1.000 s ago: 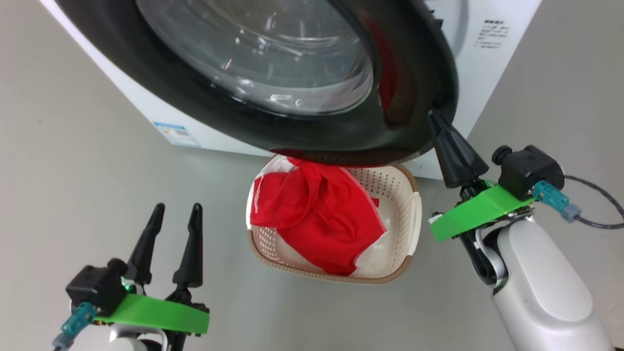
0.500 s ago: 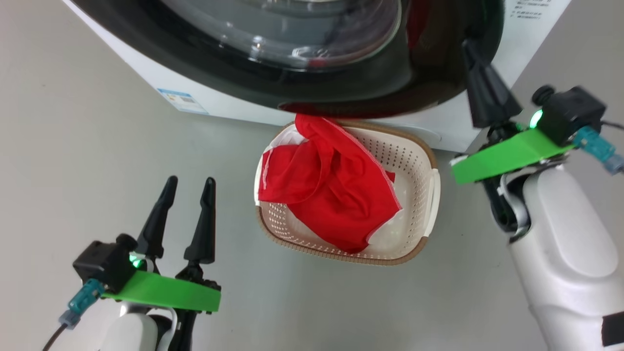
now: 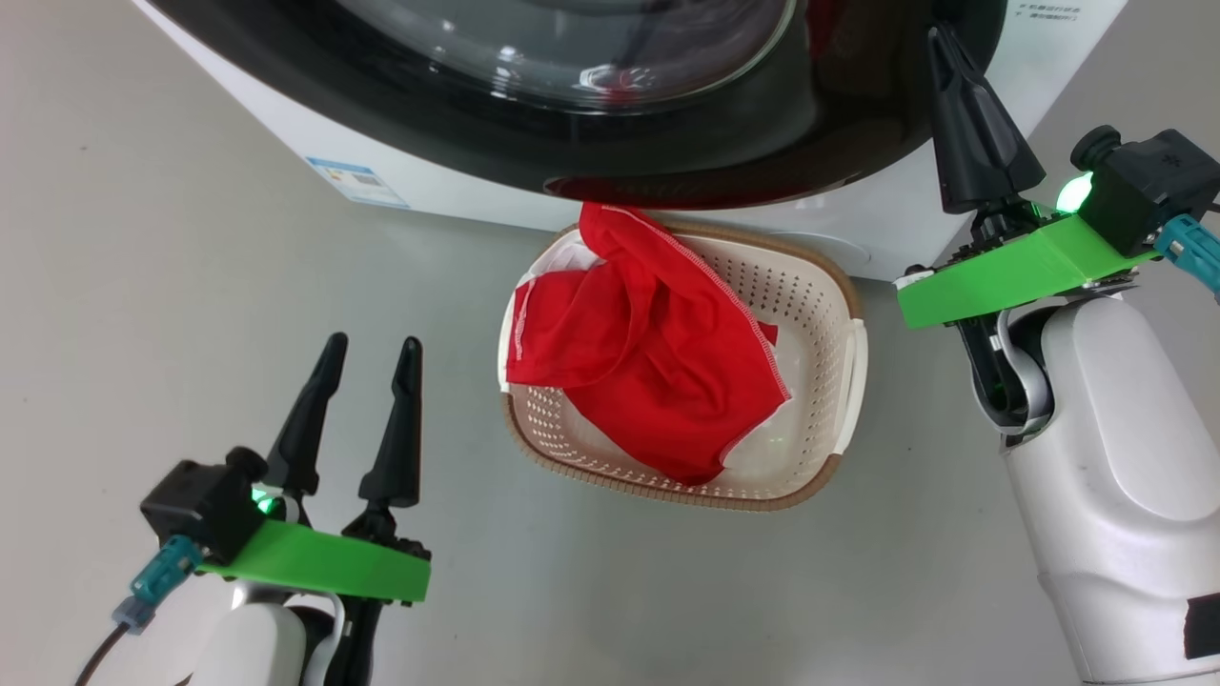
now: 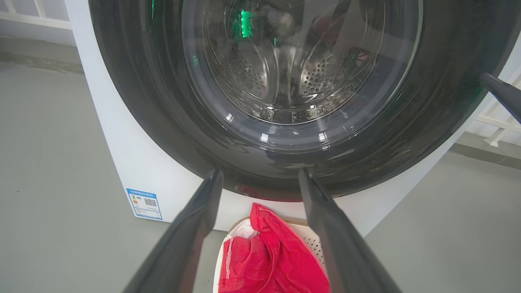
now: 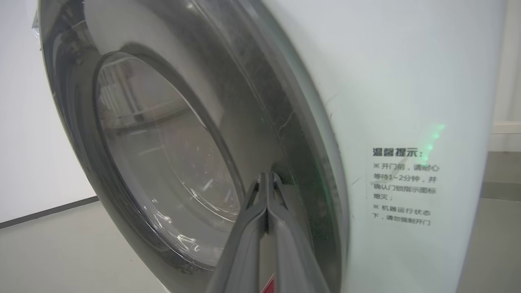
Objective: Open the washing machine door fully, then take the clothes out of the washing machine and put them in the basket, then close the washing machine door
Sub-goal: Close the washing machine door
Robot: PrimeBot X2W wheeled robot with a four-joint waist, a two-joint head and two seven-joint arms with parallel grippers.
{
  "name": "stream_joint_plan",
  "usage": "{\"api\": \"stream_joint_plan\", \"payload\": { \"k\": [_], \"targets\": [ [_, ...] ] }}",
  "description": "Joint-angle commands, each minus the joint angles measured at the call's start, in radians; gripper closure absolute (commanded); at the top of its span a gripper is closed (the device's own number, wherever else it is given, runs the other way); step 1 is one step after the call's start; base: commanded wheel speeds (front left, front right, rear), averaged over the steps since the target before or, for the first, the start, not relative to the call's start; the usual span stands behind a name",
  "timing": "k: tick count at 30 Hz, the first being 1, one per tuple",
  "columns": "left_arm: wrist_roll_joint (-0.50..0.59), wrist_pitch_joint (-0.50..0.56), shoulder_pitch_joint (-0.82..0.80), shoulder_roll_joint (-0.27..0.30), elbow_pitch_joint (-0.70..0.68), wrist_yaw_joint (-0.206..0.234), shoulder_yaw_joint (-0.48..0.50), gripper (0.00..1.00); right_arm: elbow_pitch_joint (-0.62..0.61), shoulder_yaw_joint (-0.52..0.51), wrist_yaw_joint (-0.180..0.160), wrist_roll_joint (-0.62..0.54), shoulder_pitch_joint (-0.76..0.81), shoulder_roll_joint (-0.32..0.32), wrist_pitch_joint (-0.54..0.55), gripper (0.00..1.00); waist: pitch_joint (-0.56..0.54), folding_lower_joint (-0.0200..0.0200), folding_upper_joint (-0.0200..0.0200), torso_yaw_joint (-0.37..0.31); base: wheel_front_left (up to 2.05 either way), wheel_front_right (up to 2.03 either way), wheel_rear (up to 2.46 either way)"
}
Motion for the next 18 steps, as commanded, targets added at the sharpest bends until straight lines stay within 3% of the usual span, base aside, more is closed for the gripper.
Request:
{"api": "stream_joint_plan", "payload": {
  "k": [1, 11, 12, 16, 17, 18],
  "targets": [
    [-0.006, -0.008, -0.011, 0.036, -0.018, -0.005, 0.033, 0.0, -0.037, 0.009, -0.011, 0.013, -0.028, 0.003, -0.006, 1.0, -0.009, 0.0, 0.0, -0.007, 0.0, 0.0, 0.0],
    [0.001, -0.008, 0.035, 0.055, 0.008, -0.005, 0.05, 0.0, -0.069, 0.109, -0.011, 0.056, 0.161, 0.003, -0.006, 1.0, -0.092, 0.0, 0.0, -0.052, 0.0, 0.0, 0.0],
    [0.003, -0.008, 0.041, 0.059, 0.009, -0.005, 0.052, 0.0, -0.074, 0.111, -0.011, 0.059, 0.184, 0.003, -0.006, 0.95, -0.103, 0.0, 0.0, -0.057, 0.0, 0.0, 0.0],
    [0.009, -0.008, 0.071, 0.076, 0.016, -0.005, 0.058, 0.0, -0.106, 0.1, -0.011, 0.074, 0.289, 0.003, -0.006, 0.52, -0.148, 0.0, 0.0, -0.081, 0.0, 0.0, 0.0],
    [0.012, -0.008, 0.079, 0.081, 0.017, -0.005, 0.058, 0.0, -0.114, 0.096, -0.011, 0.077, 0.315, 0.003, -0.006, 0.18, -0.157, 0.0, 0.0, -0.087, 0.0, 0.0, 0.0],
    [0.015, -0.008, 0.086, 0.086, 0.018, -0.005, 0.057, 0.0, -0.121, 0.09, -0.011, 0.079, 0.339, 0.003, -0.006, 0.0, -0.164, 0.0, 0.0, -0.094, 0.0, 0.0, 0.0]
  ]
}}
